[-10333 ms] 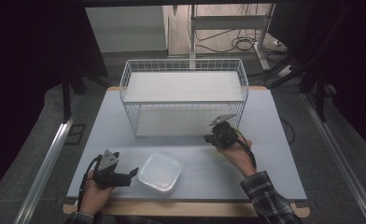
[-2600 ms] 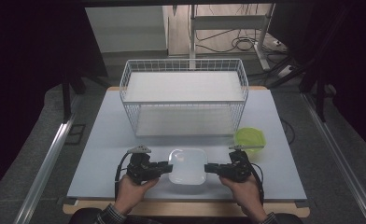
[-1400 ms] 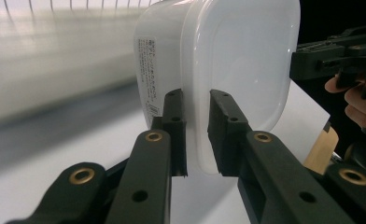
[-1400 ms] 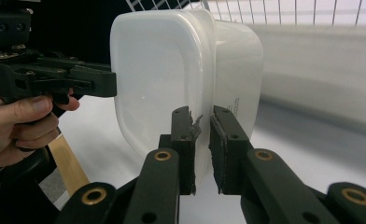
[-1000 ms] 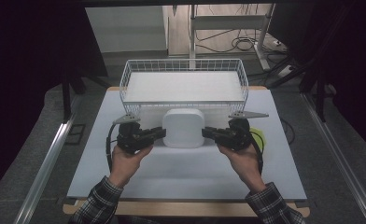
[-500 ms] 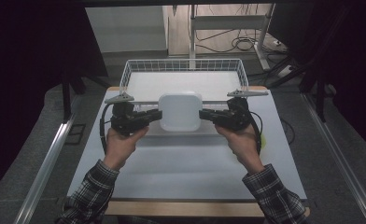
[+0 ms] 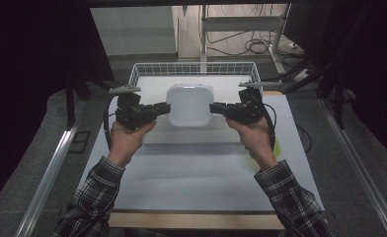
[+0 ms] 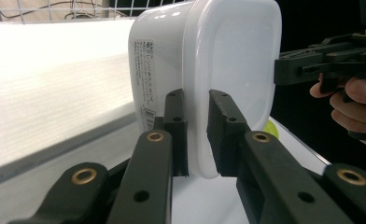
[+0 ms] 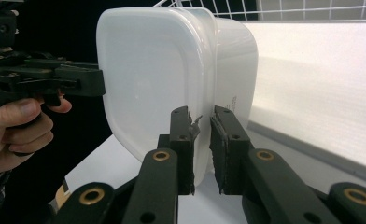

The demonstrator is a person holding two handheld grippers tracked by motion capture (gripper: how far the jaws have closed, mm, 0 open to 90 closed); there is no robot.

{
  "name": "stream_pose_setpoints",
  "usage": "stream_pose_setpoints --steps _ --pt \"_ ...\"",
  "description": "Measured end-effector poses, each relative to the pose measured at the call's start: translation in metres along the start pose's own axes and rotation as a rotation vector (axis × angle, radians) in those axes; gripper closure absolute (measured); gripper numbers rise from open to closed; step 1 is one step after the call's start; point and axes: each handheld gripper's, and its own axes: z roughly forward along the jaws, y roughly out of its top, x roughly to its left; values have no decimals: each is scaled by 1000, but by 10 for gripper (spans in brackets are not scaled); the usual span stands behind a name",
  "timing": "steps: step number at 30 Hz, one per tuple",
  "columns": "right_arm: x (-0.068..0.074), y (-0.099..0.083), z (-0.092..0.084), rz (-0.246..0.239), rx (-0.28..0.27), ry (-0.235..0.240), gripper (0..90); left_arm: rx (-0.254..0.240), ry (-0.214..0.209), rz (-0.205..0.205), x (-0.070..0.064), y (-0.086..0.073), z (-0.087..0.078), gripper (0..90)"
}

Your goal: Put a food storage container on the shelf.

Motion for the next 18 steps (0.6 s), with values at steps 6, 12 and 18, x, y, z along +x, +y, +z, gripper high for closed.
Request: stream_pose_setpoints --steps 6,12,18 --pt "-6 10 1 17 0 5 791 -4 -8 -5 1 11 1 788" --pt "-8 20 -1 24 -10 2 789 -7 -16 -12 4 20 5 786" --pt "-10 29 0 36 -19 -4 784 -19 -26 -24 10 23 11 769"
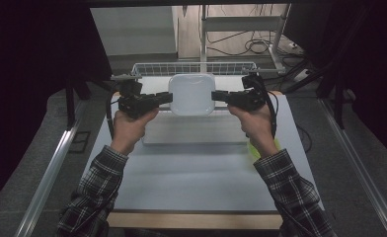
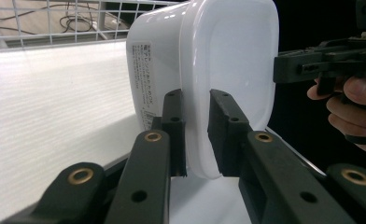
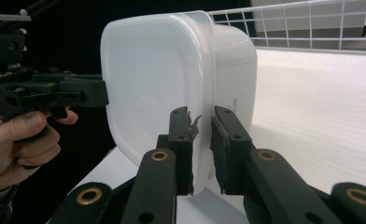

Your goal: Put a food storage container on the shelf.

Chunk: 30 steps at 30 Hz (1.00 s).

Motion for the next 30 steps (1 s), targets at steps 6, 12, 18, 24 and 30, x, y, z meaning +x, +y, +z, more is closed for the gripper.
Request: stream_pose_setpoints --steps 6,12,18,24,30 --pt "2 7 5 -15 2 -28 747 -6 17 27 4 4 4 724" --pt "4 12 13 -54 3 -82 691 -8 16 22 10 8 11 679" --pt "1 19 19 -65 -7 -131 681 -13 85 76 11 15 18 668" --pt "-1 21 29 -94 -14 -172 679 -17 132 85 13 20 27 676" --pt "0 20 25 -122 -50 -198 709 -49 111 104 9 18 20 647"
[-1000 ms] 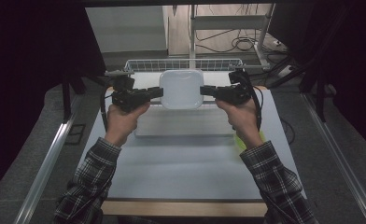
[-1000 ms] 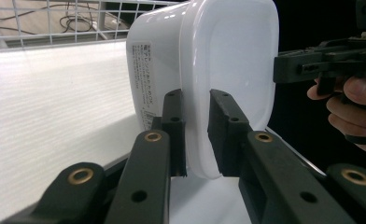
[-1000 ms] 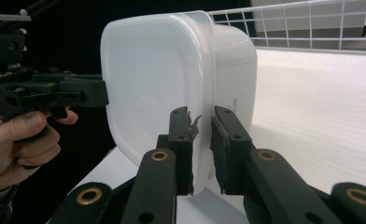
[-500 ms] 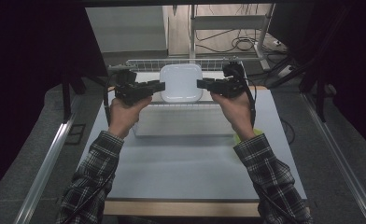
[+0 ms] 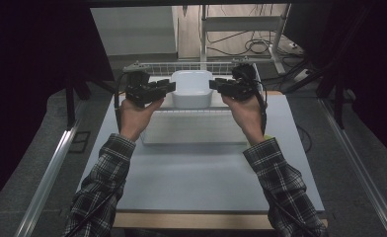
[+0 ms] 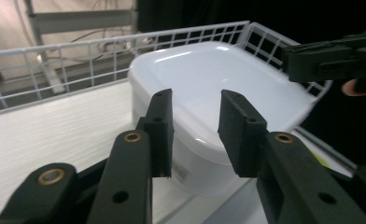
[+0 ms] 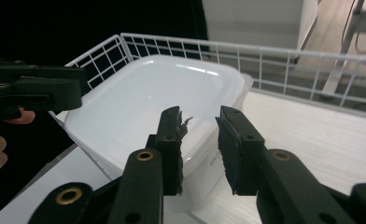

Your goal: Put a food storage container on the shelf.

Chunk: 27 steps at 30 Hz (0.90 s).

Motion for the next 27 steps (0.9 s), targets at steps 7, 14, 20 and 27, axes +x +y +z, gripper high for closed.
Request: stream_pose_setpoints --steps 7,14,20,27 --pt "11 -14 -30 -76 -42 51 899 -10 -68 42 -7 -16 -28 613" --pt "31 -40 -27 -201 8 71 899 29 -73 119 -19 -40 -21 848" --pt "25 -45 -9 -181 29 80 899 41 -75 141 -21 -40 -6 897" --pt "19 -43 -1 -166 29 71 899 41 -59 127 -19 -35 5 897"
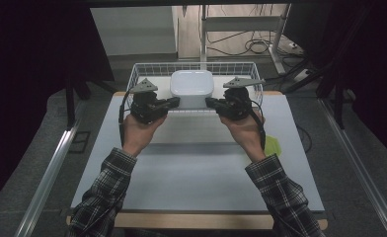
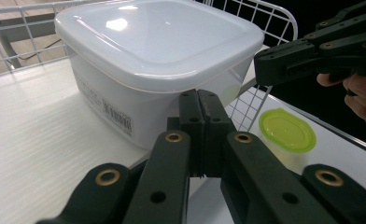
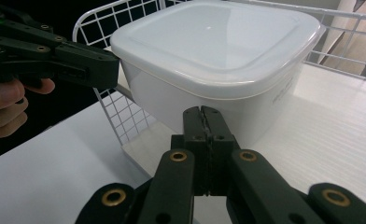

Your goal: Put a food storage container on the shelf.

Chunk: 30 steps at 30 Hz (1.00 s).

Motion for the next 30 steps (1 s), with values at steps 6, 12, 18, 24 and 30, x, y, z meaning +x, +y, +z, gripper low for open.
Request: stream_pose_setpoints --steps 6,12,18,24,30 --pt "-6 1 4 20 1 -9 898 10 8 -9 6 4 7 897" --pt "-11 2 10 31 7 -18 898 14 8 -45 15 7 13 897" --pt "-14 3 13 47 10 -15 897 15 -13 -46 13 5 12 897" --pt "-7 -5 5 36 2 18 855 6 -37 -29 5 -5 0 845" --pt "4 -28 -9 18 -3 45 712 14 -35 -17 -5 -34 -19 696"
